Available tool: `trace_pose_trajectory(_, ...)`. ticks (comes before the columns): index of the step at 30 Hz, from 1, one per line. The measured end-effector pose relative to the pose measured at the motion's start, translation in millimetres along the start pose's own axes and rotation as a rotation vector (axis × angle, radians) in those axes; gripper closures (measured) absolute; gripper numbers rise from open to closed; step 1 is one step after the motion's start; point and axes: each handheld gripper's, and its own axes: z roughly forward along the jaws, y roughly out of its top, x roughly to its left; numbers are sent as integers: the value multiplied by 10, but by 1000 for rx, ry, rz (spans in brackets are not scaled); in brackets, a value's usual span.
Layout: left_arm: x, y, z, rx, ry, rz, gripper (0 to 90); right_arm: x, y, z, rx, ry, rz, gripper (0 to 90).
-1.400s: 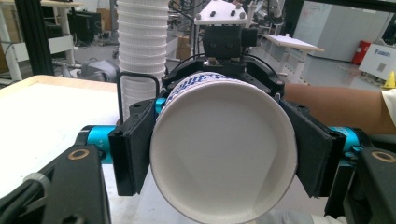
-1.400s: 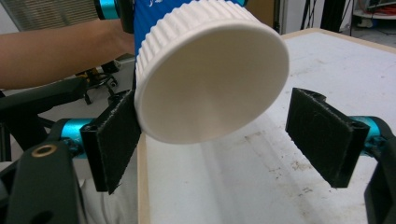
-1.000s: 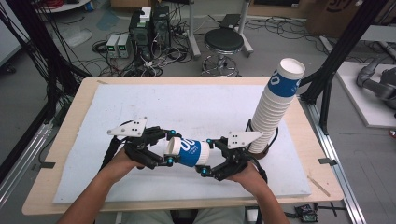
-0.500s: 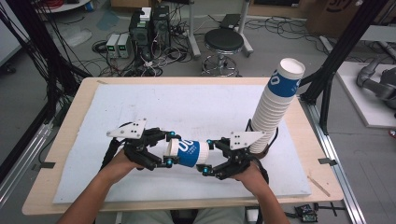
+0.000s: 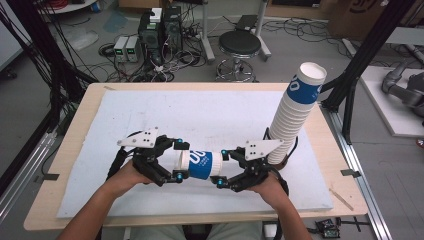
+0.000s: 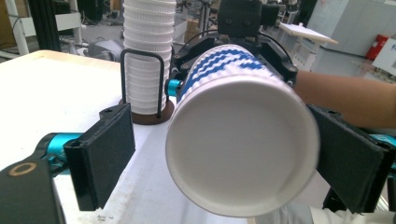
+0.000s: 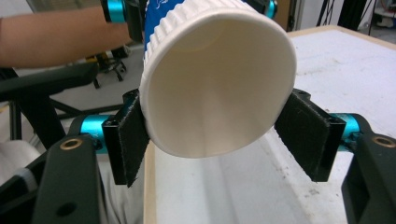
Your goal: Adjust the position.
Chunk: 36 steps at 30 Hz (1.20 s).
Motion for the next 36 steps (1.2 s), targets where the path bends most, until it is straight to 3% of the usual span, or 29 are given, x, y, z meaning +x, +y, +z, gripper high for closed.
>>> trace_pose_trajectory(6,-26,91,-104,34,38,26,110,7,69,-45,63,-29,-9,290)
trace_pose_trajectory(8,-29,105,-119,41,41,25,111,-5,111,-47,84,-46,-46,290)
trace_pose_trajectory(13,-48,176,-162,81,67,47,111,10,237,-73,154,-80,-85,290)
trace_pose_trajectory(18,-61,231,-148,126,65,60,113,22,370,-54,234,-112,-137,290)
trace_pose_trajectory(26,-58,307,-97,213,56,72,115,64,560,35,357,-121,-189,290)
trace_pose_trajectory(36,-51,381,33,343,31,105,145,114,682,166,460,-121,-241,290)
